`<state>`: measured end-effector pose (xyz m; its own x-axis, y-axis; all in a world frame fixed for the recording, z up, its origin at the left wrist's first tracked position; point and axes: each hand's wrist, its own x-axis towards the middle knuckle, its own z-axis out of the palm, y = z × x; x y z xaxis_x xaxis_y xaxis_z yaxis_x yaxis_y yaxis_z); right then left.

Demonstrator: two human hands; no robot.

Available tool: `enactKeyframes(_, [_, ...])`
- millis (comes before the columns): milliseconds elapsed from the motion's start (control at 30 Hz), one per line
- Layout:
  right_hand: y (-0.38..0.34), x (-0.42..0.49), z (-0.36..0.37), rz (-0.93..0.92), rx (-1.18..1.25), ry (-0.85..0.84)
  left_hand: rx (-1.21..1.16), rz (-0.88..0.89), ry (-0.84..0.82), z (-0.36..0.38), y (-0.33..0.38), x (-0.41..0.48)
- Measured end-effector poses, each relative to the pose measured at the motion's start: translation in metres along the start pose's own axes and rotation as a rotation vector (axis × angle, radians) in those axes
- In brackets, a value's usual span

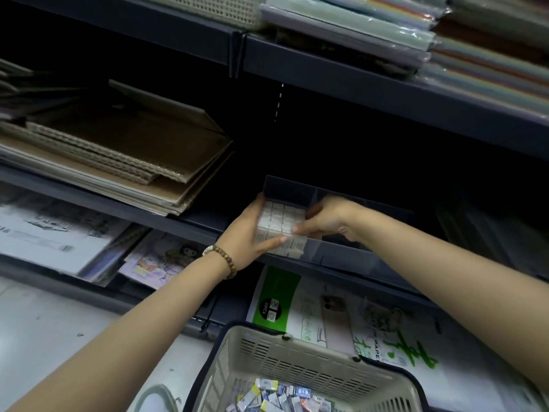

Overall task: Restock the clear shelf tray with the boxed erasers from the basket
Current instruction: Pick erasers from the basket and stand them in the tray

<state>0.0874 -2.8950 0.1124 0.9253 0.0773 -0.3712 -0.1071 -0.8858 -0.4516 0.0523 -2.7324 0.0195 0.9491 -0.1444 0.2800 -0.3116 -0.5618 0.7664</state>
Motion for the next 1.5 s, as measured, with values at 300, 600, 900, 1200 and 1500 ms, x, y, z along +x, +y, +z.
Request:
enactKeyframes(300, [-0.007, 0.0, -0.004, -0.011, 0.029, -0.01, 0.015, -0.033, 0.008, 0.0, 0.0, -0.002])
enactKeyframes(600, [-0.008, 0.003, -0.006, 0.011, 0.025, -0.132, 0.023, -0.037, -0.006, -0.002, 0.001, -0.002])
enactKeyframes(900, [0.001, 0.008, -0.003, -0.052, 0.104, -0.084, 0.026, -0.047, -0.011, -0.008, -0.002, 0.001])
enactKeyframes(1200, [-0.005, 0.007, -0.002, -0.072, 0.102, -0.017, 0.02, -0.051, 0.015, -0.008, -0.006, -0.002])
enactKeyframes(1500, [-0.011, 0.01, -0.005, -0.031, 0.203, -0.088, 0.005, -0.055, 0.02, -0.009, -0.007, 0.0])
